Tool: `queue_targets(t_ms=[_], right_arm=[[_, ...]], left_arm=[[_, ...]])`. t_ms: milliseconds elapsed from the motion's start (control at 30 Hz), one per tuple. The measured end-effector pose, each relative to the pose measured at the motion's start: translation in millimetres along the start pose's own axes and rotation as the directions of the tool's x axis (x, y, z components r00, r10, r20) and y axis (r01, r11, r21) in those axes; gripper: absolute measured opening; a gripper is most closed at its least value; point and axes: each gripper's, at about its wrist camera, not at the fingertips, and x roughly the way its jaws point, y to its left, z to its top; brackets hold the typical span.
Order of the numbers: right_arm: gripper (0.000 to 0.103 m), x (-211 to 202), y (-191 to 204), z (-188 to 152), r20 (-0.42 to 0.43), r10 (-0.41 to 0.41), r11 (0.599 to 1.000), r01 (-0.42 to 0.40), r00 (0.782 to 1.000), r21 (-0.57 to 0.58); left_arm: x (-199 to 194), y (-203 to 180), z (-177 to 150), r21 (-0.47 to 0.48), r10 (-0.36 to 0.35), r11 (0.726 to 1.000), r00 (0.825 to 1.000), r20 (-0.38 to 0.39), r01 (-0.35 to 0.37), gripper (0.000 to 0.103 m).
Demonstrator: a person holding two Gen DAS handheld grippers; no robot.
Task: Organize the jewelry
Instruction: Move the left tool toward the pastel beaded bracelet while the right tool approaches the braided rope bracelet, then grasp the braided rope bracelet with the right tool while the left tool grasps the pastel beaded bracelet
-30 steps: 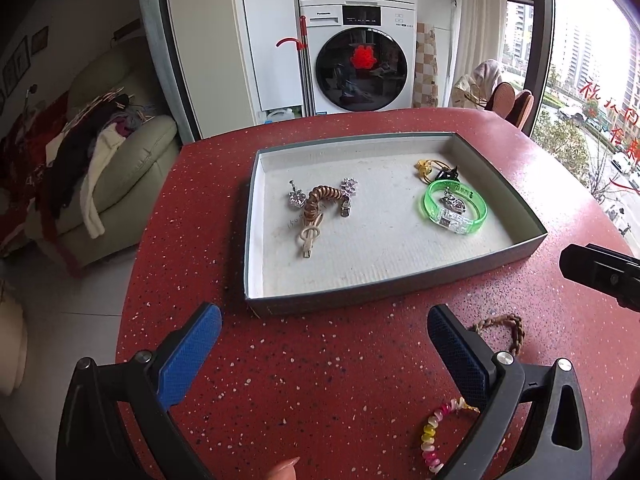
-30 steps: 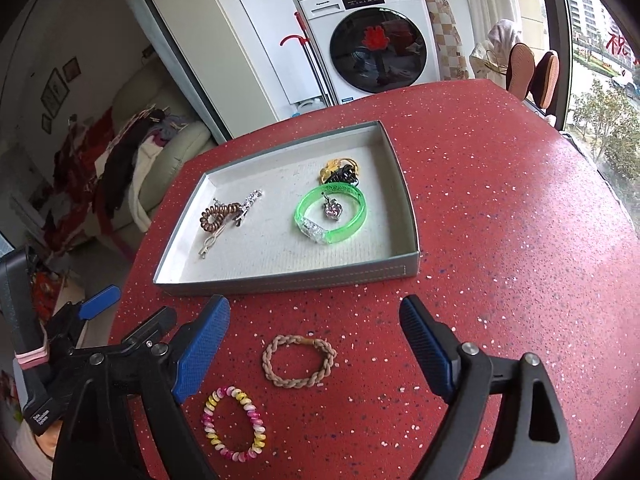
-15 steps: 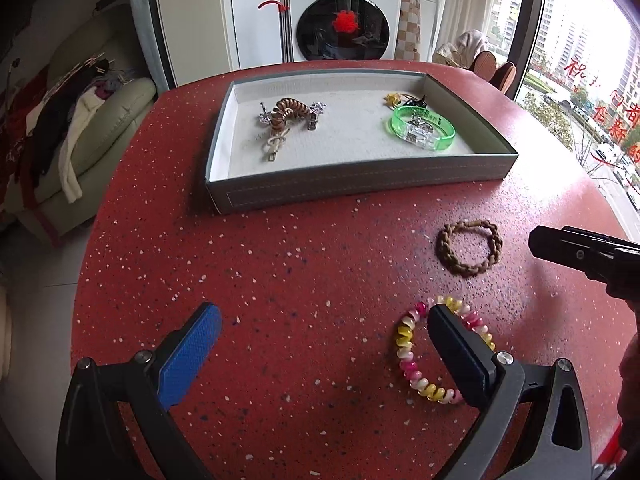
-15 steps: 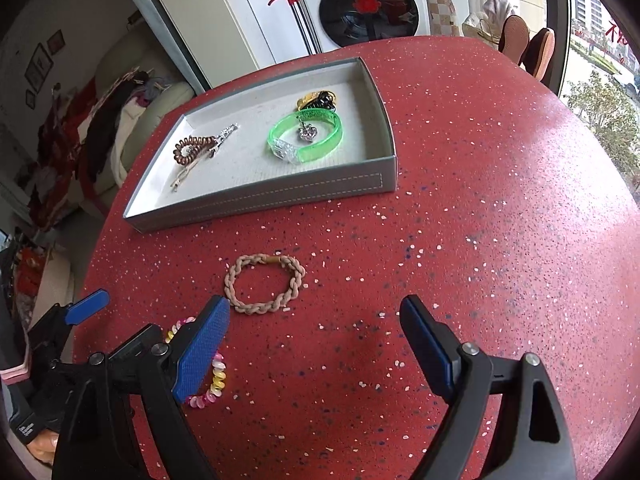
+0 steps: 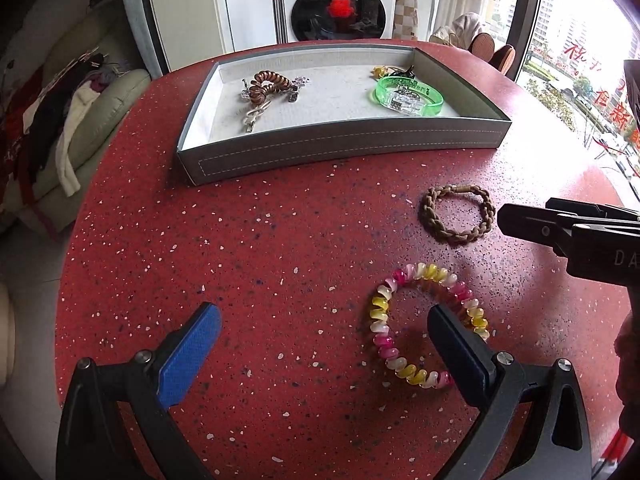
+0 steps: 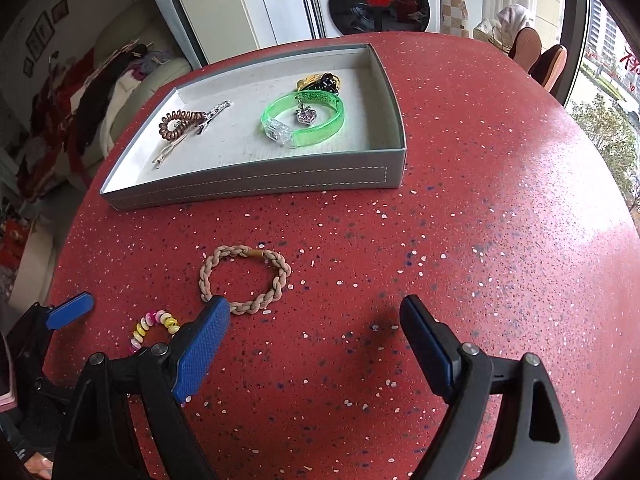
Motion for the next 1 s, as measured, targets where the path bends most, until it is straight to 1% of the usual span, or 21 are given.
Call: queue_targets(t_ms=[167,233,333,500,633,667,733,767,800,833,867,900,933,967,1000], right_arm=[[0.087,9,11,9,0.006,-0.032,0.998,0.033,0.999,-0.055],[0.078,11,15,11,0.008,-0.040,0.996,0.041,0.999,-0.084],[0.071,17,20,13,0.002,-0.047,0.993,0.047,0.999,-0.113],[0.068,19,28,11,0.022,-0.091,0.979,0.094,0.996,-0.180],[0.067,19,27,10,0.024,-0.085,0.978,0.088,0.996,-0.191],[0.065,18,27,10,0.024,-0.077,0.978,0.080,0.997,-0.195],[0.056,17,30,10,0.023,-0.069,0.975,0.072,0.997,-0.210],[0.053,17,32,10,0.021,-0.062,0.975,0.065,0.998,-0.214],[0.046,17,33,10,0.024,-0.070,0.973,0.074,0.997,-0.218],[0.039,16,33,10,0.020,-0.059,0.975,0.062,0.998,-0.215],[0.038,16,34,10,0.019,-0.062,0.975,0.065,0.998,-0.214],[0.034,15,33,10,0.019,-0.061,0.975,0.063,0.998,-0.214],[0.029,15,33,10,0.017,-0.055,0.975,0.057,0.998,-0.215],[0.026,15,34,10,0.015,-0.054,0.975,0.056,0.998,-0.216],[0.021,14,34,9,0.014,-0.055,0.974,0.057,0.998,-0.217]], left_arm=[[5,-1,-1,-0.005,0.009,1.000,1.000,-0.011,-0.009,0.103],[6,-1,-1,-0.005,0.010,1.000,1.000,-0.007,-0.010,0.103],[7,-2,-1,-0.004,0.011,1.000,1.000,-0.004,-0.011,0.103],[7,-2,-1,-0.007,0.009,1.000,1.000,0.002,-0.009,0.103],[5,-3,-2,-0.005,0.002,1.000,1.000,0.007,-0.002,0.103],[5,-4,-2,-0.001,-0.001,1.000,1.000,0.008,0.001,0.103],[3,-6,-3,0.010,-0.010,1.000,1.000,0.012,0.009,0.103],[2,-8,-3,0.018,-0.021,1.000,1.000,0.013,0.021,0.100],[0,-9,-3,0.027,-0.034,0.999,0.999,0.015,0.033,0.097],[-1,-12,-3,0.041,-0.041,0.998,0.999,0.016,0.040,0.091],[-2,-14,-3,0.055,-0.049,0.997,0.999,0.018,0.048,0.085],[-4,-17,-3,0.066,-0.057,0.996,0.998,0.018,0.055,0.083],[-5,-19,-3,0.075,-0.063,0.995,0.998,0.018,0.061,0.078],[-6,-20,-3,0.084,-0.069,0.994,0.997,0.018,0.067,0.074],[-6,-22,-3,0.092,-0.075,0.993,0.997,0.017,0.073,0.072]])
